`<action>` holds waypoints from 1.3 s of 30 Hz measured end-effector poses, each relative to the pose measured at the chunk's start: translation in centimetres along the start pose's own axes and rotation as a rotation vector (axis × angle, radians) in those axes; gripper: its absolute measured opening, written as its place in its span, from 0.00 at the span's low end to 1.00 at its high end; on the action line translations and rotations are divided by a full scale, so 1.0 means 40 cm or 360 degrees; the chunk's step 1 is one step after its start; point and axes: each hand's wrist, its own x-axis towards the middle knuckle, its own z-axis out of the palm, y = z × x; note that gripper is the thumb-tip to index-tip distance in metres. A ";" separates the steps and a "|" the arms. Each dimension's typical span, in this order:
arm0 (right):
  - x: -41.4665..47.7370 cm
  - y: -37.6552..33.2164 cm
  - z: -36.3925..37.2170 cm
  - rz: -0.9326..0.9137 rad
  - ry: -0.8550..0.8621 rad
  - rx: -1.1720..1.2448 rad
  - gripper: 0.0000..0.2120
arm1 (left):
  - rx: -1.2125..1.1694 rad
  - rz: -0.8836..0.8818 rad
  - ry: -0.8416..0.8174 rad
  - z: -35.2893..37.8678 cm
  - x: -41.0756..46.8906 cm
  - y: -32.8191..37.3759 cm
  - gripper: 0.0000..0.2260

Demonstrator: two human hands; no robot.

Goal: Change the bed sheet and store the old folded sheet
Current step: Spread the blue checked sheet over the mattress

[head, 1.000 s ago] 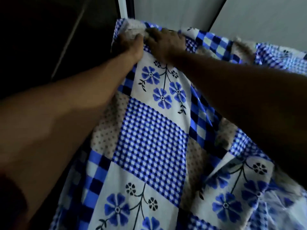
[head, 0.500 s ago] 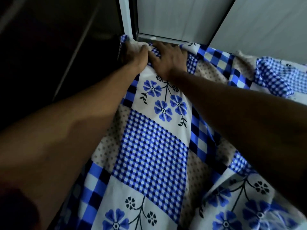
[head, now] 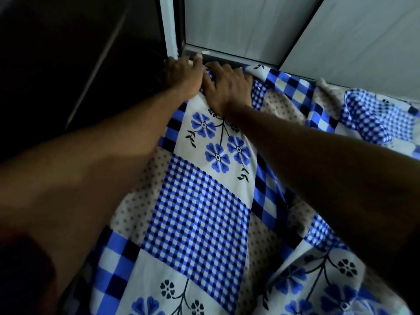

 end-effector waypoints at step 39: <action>-1.468 -0.298 -0.278 -0.1329 -0.0646 0.0485 0.19 | 0.0165 -0.0284 0.0377 -0.226 -1.850 -0.726 0.26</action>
